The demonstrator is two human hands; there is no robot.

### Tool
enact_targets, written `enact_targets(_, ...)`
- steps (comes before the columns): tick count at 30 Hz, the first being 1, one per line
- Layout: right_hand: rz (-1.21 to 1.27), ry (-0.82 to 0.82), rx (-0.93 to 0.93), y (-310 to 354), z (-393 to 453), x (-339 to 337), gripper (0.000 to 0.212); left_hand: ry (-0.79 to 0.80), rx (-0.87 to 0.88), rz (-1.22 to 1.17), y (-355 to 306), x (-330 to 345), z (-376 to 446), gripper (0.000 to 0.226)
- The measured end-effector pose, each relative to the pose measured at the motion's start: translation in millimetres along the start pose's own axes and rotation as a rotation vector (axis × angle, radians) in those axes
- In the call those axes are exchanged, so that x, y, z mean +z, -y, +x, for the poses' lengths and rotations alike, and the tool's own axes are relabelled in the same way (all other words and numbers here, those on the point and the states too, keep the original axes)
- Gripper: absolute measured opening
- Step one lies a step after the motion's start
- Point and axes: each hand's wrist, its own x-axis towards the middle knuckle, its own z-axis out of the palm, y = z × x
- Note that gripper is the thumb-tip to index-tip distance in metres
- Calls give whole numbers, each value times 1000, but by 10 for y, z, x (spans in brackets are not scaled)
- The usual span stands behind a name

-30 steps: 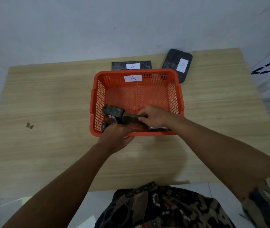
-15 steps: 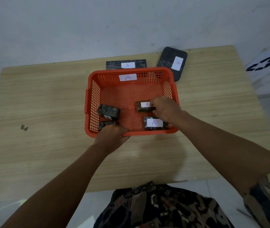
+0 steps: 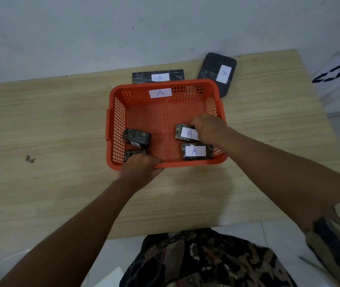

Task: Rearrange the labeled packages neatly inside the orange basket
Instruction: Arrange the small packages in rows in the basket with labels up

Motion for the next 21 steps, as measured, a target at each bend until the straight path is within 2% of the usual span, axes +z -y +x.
enact_targets(2,15,8,7,0,10,-8,27,-7,7,1,4,4,-5,24)
enact_targets(5,286,12,-64,73,36,39,41,-28,19,-10,14,16,-6,23)
enact_targets(7,385,4,-126,148,48,83,41,-33,21,-10,22,26,1,24)
enact_targets(14,364,43,-136,118,33,157,39,-8,43,-27,45,20,16,26)
enact_targets(17,309,-29,-156,129,24,145,35,-25,127,-119,18,-71,-13,31)
enact_targets(19,302,-114,-159,231,49,159,34,-80,146,-130,44,-157,-43,46)
enact_targets(21,338,-154,-163,418,89,183,35,-222,116,-109,142,-277,-51,47)
